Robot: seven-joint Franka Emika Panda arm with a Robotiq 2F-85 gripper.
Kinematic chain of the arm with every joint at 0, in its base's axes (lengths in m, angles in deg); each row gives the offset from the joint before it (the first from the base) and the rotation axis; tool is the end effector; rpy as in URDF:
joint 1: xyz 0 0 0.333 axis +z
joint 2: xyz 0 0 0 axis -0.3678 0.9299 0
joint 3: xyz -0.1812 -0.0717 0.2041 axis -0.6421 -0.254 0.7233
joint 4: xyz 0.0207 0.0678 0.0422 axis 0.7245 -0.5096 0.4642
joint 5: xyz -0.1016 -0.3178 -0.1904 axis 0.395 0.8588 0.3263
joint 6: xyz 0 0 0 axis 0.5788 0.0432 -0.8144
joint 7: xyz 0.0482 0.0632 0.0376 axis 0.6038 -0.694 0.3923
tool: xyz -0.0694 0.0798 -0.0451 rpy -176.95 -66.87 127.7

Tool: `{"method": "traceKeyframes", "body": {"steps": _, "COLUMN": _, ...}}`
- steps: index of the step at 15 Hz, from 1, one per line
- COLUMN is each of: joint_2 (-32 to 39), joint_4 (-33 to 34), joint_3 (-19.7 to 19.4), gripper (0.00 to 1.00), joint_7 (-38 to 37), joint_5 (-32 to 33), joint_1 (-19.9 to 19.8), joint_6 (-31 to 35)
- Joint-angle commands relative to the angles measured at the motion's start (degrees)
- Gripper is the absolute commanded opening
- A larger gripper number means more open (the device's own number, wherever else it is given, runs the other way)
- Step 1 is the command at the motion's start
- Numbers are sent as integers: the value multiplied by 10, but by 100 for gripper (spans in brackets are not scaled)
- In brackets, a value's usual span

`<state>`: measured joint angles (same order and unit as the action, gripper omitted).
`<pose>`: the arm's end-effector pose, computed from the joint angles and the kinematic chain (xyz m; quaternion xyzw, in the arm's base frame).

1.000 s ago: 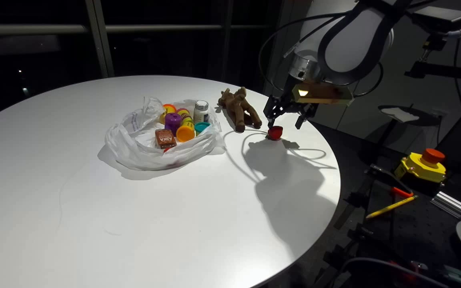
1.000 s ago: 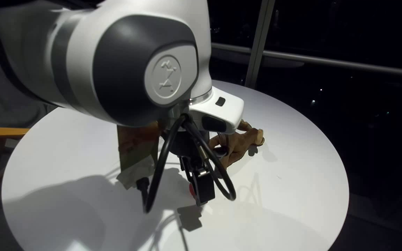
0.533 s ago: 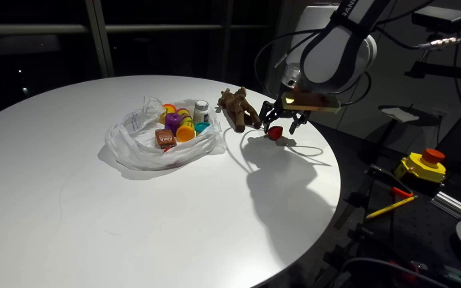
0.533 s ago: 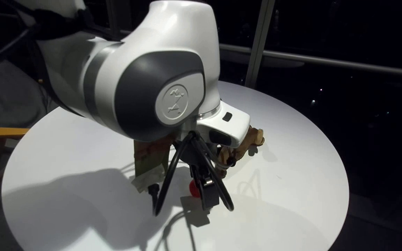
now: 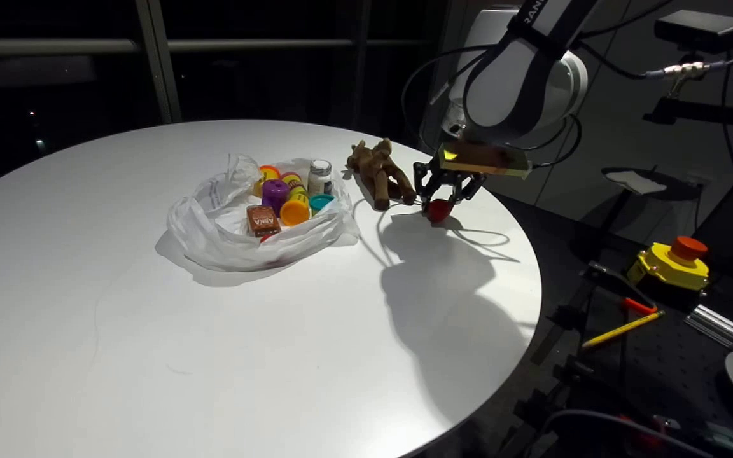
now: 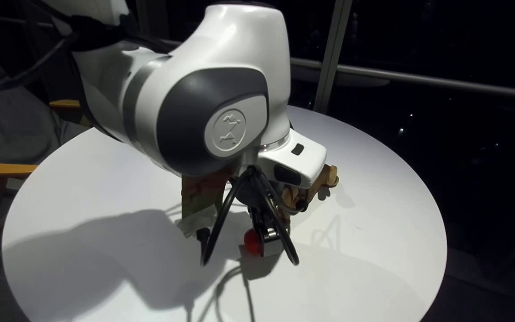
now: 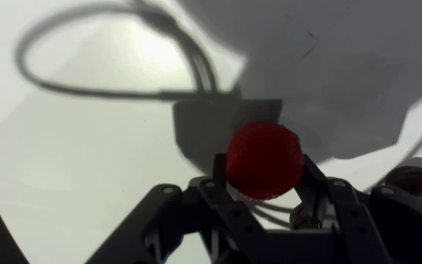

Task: Pick the bottles and objects on the table and put them in the plastic bag

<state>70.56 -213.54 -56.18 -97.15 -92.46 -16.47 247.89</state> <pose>0.4799 -0.0907 0.1136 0.9152 -0.3941 0.0790 0.0289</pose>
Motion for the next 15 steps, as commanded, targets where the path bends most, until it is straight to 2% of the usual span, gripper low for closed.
{"method": "traceKeyframes", "body": {"steps": 1, "joint_2": -54, "joint_4": -3, "joint_3": -20, "gripper": 18, "joint_7": -11, "joint_5": -11, "joint_1": 58, "joint_6": -23}}
{"method": "traceKeyframes", "body": {"steps": 3, "joint_2": -77, "joint_4": 4, "joint_3": -17, "gripper": 18, "joint_7": -31, "joint_5": -5, "joint_1": 97, "joint_6": -24}}
{"method": "traceKeyframes", "body": {"steps": 6, "joint_2": -86, "joint_4": 45, "joint_3": 12, "gripper": 18, "joint_7": -75, "joint_5": -4, "joint_1": 140, "joint_6": -32}}
{"method": "traceKeyframes", "body": {"steps": 7, "joint_2": -72, "joint_4": 71, "joint_3": 24, "gripper": 18, "joint_7": -93, "joint_5": -2, "joint_1": 154, "joint_6": -27}}
{"method": "traceKeyframes", "body": {"steps": 9, "joint_2": -27, "joint_4": 126, "joint_3": 59, "gripper": 18, "joint_7": -103, "joint_5": -11, "joint_1": 154, "joint_6": 3}}
{"method": "traceKeyframes", "body": {"steps": 12, "joint_2": 33, "joint_4": 195, "joint_3": 69, "gripper": 18, "joint_7": -129, "joint_5": -8, "joint_1": 173, "joint_6": 44}}
{"method": "traceKeyframes", "body": {"steps": 15, "joint_2": 103, "joint_4": 266, "joint_3": 68, "gripper": 18, "joint_7": -130, "joint_5": -24, "joint_1": 177, "joint_6": 50}}
